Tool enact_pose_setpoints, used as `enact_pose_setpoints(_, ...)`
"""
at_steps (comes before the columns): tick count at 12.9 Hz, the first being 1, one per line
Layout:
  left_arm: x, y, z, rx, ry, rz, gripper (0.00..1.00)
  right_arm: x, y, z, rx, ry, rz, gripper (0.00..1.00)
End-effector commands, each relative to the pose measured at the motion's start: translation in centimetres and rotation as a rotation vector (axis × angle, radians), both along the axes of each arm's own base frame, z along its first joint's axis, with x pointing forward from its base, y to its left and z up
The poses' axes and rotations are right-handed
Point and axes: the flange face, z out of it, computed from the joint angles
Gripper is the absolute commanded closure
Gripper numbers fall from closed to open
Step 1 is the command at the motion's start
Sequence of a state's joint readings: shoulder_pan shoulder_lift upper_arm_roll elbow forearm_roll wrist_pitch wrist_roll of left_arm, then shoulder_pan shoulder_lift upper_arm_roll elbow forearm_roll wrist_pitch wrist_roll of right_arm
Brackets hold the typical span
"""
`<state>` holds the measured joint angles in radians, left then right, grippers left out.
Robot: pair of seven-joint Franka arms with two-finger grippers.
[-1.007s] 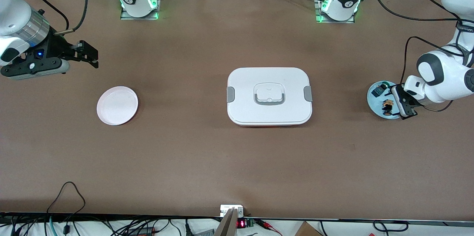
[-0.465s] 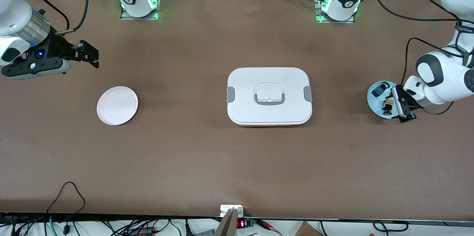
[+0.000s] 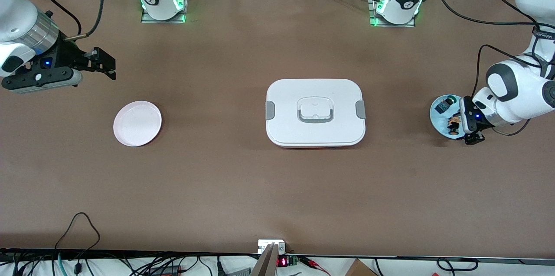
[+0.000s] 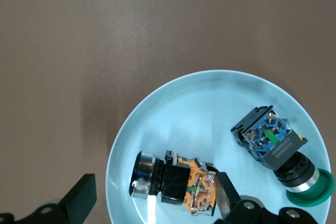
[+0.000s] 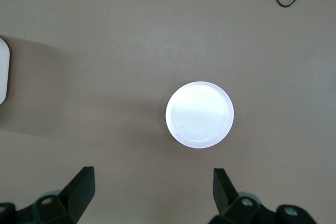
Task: Transfer orange switch to right arm and place
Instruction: 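Close the left gripper on the orange switch's body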
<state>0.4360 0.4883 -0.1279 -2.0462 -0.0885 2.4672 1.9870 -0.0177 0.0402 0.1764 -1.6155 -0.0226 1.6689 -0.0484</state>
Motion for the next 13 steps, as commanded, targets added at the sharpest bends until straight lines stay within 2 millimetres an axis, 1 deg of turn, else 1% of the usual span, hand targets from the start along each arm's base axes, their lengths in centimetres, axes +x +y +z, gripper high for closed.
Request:
enact_pose_setpoints(1, -0.5, 0.2, -0.4, -0.008, -0.010, -0.046, 0.00, -0.1, 0.1, 0.6, 0.007, -0.006, -0.008, 0.00)
enact_pose_setpoints(3, -0.8, 0.1, -1.1, -0.013, 0.001, -0.046, 0.00, -0.1, 0.3, 0.6, 0.007, -0.009, -0.005, 0.00)
enact_pose_setpoints(9, -1.0, 0.1, -1.1, -0.019, 0.011, -0.054, 0.00, -0.1, 0.2, 0.6, 0.007, -0.009, -0.007, 0.00)
enact_pose_setpoints(11, -1.1, 0.2, -1.5, -0.020, 0.015, -0.052, 0.02, 0.0, 0.1, 0.5, 0.007, -0.007, -0.008, 0.00)
enact_pose_setpoints(13, -1.3, 0.6, -2.1, -0.023, 0.021, -0.041, 0.07, 0.0, 0.0, 0.5, 0.007, -0.007, -0.010, 0.00)
